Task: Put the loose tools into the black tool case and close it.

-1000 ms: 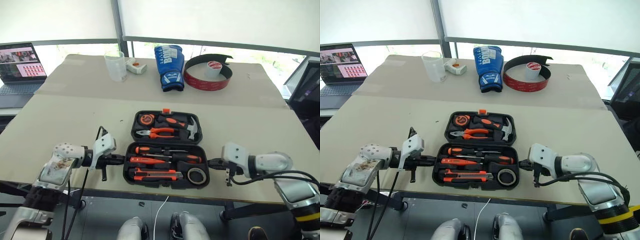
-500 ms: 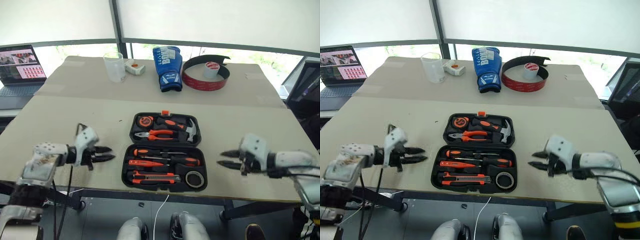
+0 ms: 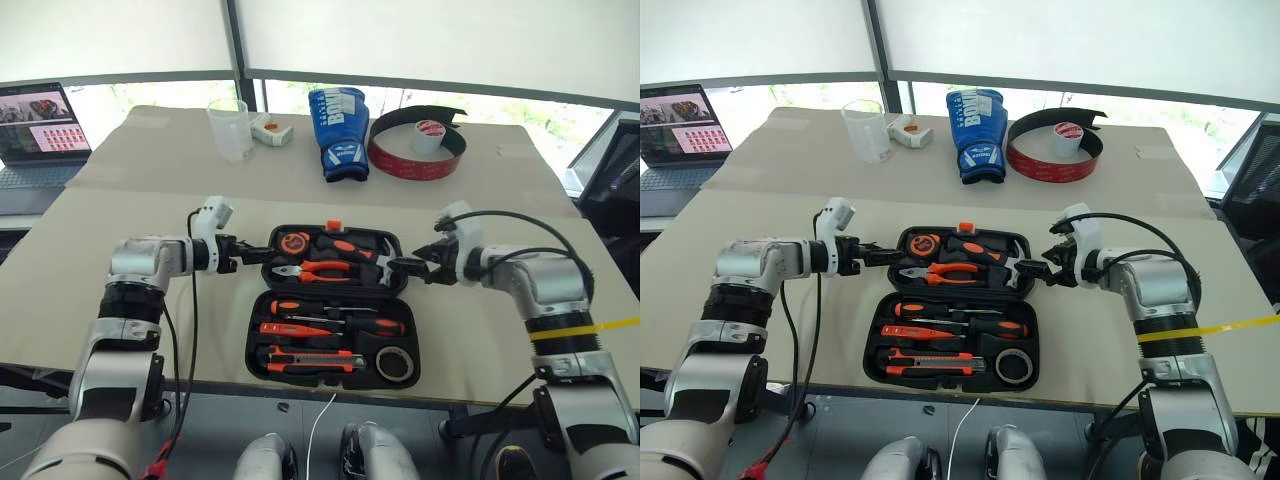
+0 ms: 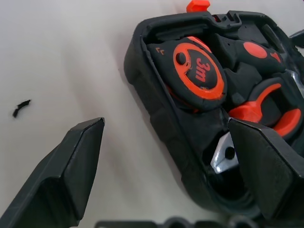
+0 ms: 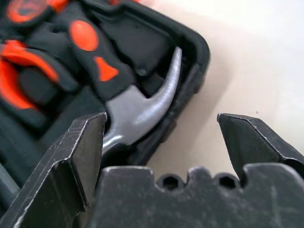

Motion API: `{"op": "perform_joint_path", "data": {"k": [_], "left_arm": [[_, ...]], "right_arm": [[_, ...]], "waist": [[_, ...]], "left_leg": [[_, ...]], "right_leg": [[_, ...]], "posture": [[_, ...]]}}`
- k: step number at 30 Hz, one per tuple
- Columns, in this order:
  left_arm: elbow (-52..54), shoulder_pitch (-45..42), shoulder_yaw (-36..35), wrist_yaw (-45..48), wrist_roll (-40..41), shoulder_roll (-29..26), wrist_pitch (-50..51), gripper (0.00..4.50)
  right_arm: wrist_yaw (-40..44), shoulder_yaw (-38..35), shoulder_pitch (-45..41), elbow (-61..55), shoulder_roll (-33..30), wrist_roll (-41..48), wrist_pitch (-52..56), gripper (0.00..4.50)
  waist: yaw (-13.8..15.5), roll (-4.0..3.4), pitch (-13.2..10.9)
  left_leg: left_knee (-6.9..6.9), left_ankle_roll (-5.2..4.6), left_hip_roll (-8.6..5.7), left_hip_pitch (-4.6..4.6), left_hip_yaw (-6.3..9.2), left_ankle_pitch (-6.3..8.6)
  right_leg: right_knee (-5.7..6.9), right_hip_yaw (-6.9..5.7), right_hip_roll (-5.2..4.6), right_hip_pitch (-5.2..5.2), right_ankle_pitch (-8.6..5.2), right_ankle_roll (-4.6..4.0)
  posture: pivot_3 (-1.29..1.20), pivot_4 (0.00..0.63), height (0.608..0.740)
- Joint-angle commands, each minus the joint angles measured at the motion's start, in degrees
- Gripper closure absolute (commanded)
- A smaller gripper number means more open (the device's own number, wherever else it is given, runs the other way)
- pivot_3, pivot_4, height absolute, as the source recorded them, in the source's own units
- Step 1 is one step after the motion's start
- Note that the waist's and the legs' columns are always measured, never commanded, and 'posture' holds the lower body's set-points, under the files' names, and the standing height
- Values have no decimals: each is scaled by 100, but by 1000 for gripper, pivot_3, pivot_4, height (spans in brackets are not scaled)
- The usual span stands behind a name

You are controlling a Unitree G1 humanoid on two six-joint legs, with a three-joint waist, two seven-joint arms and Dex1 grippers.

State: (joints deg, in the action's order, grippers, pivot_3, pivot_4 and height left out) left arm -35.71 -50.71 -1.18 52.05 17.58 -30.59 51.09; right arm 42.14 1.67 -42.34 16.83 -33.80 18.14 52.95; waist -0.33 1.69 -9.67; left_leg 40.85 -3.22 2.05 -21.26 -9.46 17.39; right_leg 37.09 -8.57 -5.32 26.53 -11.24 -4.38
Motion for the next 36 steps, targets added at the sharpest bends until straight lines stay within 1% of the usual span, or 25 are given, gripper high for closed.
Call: {"op": "perform_joint_path", "data": {"k": [1,2,4,5,8,9,11,12,19,23,27,32,36], "left_arm": [[-206,-200,-49,-143,-71,112,-240,711],[-230,-200,-48,-140,-64,133,-244,1092],[-194,-158,11,-73,-76,131,-252,1857],[-161,-127,41,-46,-88,124,-273,2136],[-140,-79,30,-30,-74,123,-264,3297],[-136,-68,23,-30,-70,123,-261,3627],[-110,-45,18,-30,-64,123,-257,4256],[-73,-28,25,-15,-56,122,-241,4492],[124,80,76,75,-31,74,-173,4492],[117,127,97,30,-82,39,-206,4492],[98,148,125,1,-129,37,-275,4492],[72,151,117,-67,-145,91,-356,4492],[143,190,109,-74,-118,108,-338,4500]], "right_arm": [[-102,-18,-156,175,2,-118,6,760],[-85,7,-143,153,5,-121,29,1105],[-63,42,-100,80,5,-127,61,1777],[-67,47,-79,44,10,-131,71,2079],[-71,81,-21,-88,26,-136,102,3173],[-75,92,-1,-131,34,-137,107,3576],[-91,121,37,-202,49,-151,108,4207],[-106,138,60,-243,63,-159,108,4495],[-199,97,-14,-273,156,-177,93,4495],[-301,-84,-163,-270,212,-102,175,4495],[-267,-214,-272,-466,238,77,538,4495],[-334,-5,-130,-655,224,23,729,4495],[-378,80,31,-769,217,-31,671,3251]], "waist": [[-21,0,0],[-28,0,0],[-34,0,0],[-38,0,0],[-40,-1,1],[-38,-4,3],[-36,-8,6],[-39,-6,10],[-48,-10,15],[-54,-10,15],[-56,-10,15],[-53,-10,15],[-53,-11,16]], "left_leg": [[1,0,0,2,0,0],[2,1,0,4,0,0],[6,1,0,14,1,0],[7,3,1,19,1,-1],[8,9,1,23,1,-6],[8,9,1,25,1,-6],[6,9,1,37,2,-6],[5,9,1,39,2,-6],[1,10,2,47,2,-7],[1,10,2,48,1,-7],[-1,12,3,48,1,-8],[-3,12,3,47,2,-8],[-4,12,3,48,2,-7]], "right_leg": [[-2,0,-1,-2,0,0],[-2,1,-4,-1,-1,2],[2,2,-9,-11,-22,38],[5,4,-10,-14,-23,41],[10,7,-15,-15,-23,42],[11,8,-15,-17,-23,42],[12,11,-19,-25,-23,41],[12,12,-20,-27,-23,41],[13,16,-18,-29,-23,41],[14,17,-18,-29,-23,41],[15,18,-18,-28,-23,41],[14,17,-18,-27,-23,40],[14,18,-18,-27,-23,41]], "posture": [[0,150,727],[0,150,727],[0,150,727],[0,150,727],[0,150,727],[0,150,727],[0,150,727],[0,150,727],[0,150,727],[0,150,727],[0,150,727],[0,150,727],[0,150,727]]}}
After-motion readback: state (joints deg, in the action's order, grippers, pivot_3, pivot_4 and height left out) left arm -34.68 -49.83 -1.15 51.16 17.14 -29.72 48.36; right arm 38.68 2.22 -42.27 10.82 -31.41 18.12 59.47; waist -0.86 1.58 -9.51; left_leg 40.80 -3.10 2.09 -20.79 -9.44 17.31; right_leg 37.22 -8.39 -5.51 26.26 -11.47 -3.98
